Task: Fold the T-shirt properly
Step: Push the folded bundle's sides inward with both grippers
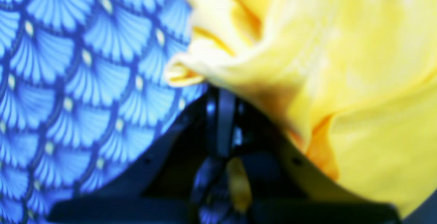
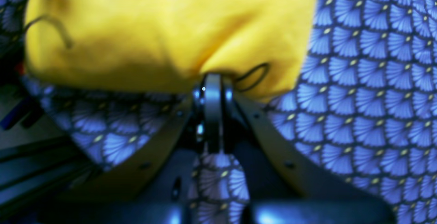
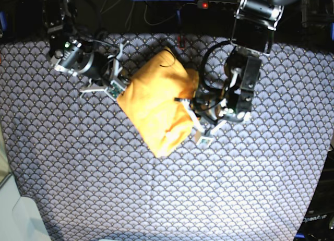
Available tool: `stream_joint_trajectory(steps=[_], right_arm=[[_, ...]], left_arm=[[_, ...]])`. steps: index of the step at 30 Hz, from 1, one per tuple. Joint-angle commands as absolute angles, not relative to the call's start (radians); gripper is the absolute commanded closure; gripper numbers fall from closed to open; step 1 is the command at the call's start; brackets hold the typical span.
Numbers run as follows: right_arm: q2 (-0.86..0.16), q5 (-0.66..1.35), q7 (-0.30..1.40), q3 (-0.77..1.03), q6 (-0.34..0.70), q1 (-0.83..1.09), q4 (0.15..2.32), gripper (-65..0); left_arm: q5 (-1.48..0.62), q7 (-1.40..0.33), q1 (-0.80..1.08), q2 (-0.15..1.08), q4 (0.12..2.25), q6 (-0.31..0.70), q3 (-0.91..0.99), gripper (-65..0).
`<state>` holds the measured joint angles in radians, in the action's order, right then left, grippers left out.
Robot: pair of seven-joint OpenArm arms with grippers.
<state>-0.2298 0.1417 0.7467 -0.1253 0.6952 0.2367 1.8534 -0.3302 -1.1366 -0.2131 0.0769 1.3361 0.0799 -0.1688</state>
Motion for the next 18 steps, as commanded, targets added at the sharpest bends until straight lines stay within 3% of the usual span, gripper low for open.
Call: stream_joint_trajectory(steps=[1,9,13,18], right_arm=[[-0.234,0.156,0.73,-0.122,0.698,0.24,1.871,0.0],[-0.259,0.156,0.73,-0.114,0.698,0.268,1.871,0.0],[-0.311,0.156,0.73,-0.093,0.698,0.266,1.871,0.0],[-0.317,0.156,0.728,0.033,0.698,0.249,1.865,0.0]], left_arm=[[-0.346,-1.101,-0.246,0.068,1.34,0.07,-0.168,0.0],[-0.348,-0.963,-0.354,-0.018,1.326,0.059,-0.091,0.0],[-0.348,-0.987,-0.384,-0.056,1.346,0.059,0.027,0.0],[-0.349,-1.122,-0.346,0.004,1.411,0.064,0.099,0.0]])
